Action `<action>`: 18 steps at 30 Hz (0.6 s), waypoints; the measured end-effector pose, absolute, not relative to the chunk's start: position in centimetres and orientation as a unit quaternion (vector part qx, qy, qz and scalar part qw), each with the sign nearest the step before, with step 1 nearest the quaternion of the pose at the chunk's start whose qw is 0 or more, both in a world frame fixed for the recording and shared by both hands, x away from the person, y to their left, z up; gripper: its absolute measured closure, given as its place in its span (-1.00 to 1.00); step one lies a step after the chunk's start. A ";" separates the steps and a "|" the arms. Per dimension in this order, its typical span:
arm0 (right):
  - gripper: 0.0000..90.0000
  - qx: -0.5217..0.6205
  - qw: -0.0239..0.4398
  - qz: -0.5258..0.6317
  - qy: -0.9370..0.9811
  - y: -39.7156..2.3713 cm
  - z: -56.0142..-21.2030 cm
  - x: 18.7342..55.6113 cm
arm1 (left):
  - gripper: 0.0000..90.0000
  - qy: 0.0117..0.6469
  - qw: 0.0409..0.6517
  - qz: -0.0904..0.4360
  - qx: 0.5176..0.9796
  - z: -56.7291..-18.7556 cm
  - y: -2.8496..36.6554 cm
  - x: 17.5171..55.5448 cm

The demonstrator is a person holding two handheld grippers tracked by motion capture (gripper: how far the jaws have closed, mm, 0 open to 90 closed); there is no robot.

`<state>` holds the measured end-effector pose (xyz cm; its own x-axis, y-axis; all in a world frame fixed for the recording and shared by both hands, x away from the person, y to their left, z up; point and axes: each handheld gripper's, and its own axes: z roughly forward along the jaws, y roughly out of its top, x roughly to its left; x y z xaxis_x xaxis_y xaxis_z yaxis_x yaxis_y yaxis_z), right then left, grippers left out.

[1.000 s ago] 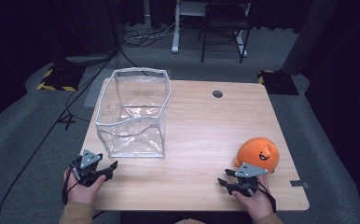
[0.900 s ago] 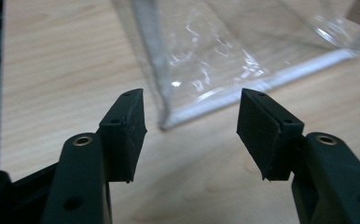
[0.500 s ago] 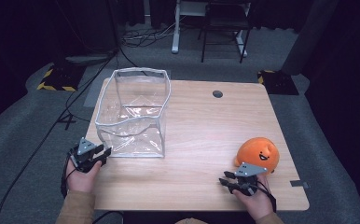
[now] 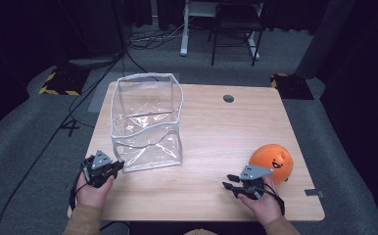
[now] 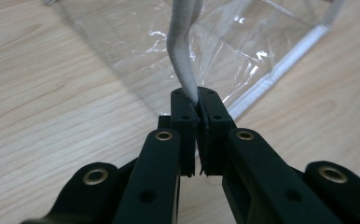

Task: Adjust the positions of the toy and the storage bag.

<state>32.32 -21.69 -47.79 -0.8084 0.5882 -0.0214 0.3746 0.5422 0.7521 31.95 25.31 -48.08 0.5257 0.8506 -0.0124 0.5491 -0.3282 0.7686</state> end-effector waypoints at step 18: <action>0.53 0.223 0.123 0.401 0.880 -16.3 -45.3 36.1 | 0.92 0.404 0.364 0.185 0.819 -47.7 22.3 28.0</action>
